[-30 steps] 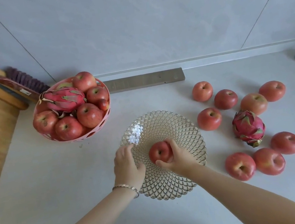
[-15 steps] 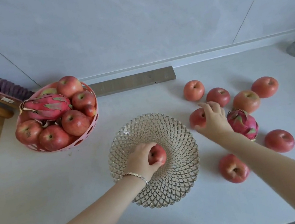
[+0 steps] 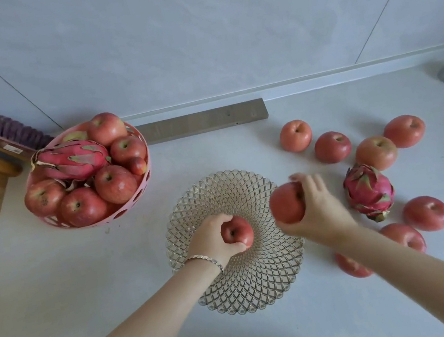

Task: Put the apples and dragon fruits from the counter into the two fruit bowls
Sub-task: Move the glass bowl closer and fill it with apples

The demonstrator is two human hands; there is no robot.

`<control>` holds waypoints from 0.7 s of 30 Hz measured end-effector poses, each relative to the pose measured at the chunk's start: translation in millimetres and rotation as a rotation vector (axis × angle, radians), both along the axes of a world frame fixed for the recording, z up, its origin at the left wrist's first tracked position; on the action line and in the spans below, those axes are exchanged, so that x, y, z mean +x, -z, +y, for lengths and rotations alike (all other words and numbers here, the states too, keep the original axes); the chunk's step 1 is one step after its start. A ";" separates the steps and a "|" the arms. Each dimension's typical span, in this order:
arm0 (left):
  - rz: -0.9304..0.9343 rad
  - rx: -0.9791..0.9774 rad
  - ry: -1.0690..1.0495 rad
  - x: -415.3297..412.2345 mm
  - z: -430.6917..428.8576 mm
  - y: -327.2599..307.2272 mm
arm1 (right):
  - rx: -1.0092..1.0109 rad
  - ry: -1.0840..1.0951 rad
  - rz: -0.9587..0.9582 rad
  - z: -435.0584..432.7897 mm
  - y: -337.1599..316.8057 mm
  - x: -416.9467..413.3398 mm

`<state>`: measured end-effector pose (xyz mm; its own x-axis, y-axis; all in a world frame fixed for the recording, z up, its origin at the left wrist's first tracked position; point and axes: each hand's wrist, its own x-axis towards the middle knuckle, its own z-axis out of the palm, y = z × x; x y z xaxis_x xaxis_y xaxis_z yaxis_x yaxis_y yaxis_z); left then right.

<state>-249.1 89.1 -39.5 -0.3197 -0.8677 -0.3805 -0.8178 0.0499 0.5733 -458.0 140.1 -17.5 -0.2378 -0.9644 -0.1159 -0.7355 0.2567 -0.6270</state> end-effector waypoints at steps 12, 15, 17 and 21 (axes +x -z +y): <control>0.028 0.012 -0.074 -0.3 5.7 2.8 | 0.405 0.016 0.007 47.2 31.1 106.4; 0.047 -0.007 -0.074 1.7 11.4 4.4 | 0.390 0.085 -0.019 49.0 34.1 114.3; 0.047 -0.046 -0.083 1.0 12.3 5.6 | 0.383 0.103 -0.032 49.4 35.1 118.9; 0.064 -0.094 -0.075 -8.3 11.6 4.4 | 0.381 0.083 -0.045 53.0 34.9 121.2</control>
<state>-257.4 100.7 -43.9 -0.2740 -0.9210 -0.2769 -0.7830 0.0465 0.6202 -336.9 193.0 -52.4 -0.2994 -0.8279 -0.4743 -0.6764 0.5348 -0.5064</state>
